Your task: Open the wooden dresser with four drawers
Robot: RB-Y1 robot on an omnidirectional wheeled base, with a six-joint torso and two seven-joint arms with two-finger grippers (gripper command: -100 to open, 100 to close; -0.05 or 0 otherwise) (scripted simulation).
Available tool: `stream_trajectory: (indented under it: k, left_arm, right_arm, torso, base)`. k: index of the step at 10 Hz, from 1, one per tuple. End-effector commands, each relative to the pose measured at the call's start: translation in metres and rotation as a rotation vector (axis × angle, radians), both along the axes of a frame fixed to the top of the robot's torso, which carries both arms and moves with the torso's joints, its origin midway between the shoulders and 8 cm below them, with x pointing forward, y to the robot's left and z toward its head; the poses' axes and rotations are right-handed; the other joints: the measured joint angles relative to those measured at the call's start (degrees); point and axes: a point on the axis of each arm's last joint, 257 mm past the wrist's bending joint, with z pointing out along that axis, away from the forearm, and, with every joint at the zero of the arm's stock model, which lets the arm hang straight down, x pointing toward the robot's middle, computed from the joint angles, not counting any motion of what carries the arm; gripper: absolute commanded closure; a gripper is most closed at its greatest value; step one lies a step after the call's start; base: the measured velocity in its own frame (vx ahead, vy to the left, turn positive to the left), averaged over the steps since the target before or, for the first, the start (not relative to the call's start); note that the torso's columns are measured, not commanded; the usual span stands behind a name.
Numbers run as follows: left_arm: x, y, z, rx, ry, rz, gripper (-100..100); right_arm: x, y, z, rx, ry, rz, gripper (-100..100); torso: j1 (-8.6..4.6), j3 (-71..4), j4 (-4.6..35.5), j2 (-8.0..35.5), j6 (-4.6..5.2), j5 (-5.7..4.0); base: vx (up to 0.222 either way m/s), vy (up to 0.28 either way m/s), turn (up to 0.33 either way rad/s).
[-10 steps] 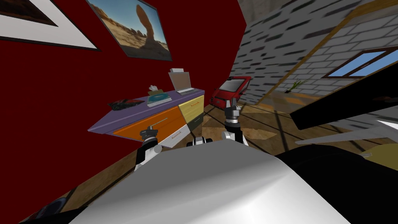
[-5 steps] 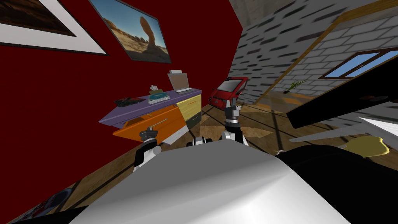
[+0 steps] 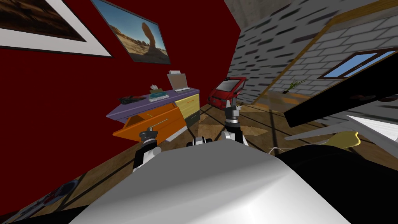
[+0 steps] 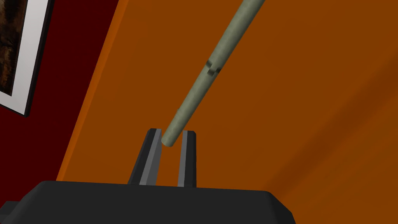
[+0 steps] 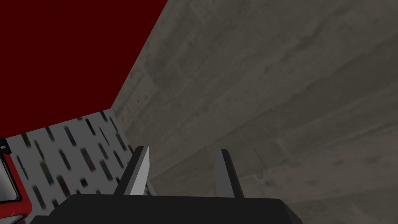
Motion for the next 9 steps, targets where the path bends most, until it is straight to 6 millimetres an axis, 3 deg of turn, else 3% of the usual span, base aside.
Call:
stream_trajectory:
  k: [1,8,9]
  left_arm:
    - [-0.010,0.006,0.015,-0.004,0.000,0.000,-100]
    - [-0.032,0.010,0.055,-0.001,0.000,-0.016,-100]
    - [-0.030,0.009,0.048,-0.007,0.009,-0.012,-100]
  right_arm:
    - [0.000,0.000,0.000,0.000,0.000,0.000,0]
    - [0.000,0.000,0.000,0.000,0.000,0.000,0]
    - [0.000,0.000,0.000,0.000,0.000,0.000,0]
  torso:
    - [0.08,-0.11,-0.09,-0.15,-0.06,0.06]
    - [-0.10,0.19,0.05,0.34,-0.09,0.02]
    - [-0.24,0.18,0.15,0.39,-0.10,-0.16]
  base:
    - [0.043,-0.022,0.026]
    - [0.047,-0.014,0.016]
    - [0.022,-0.002,0.011]
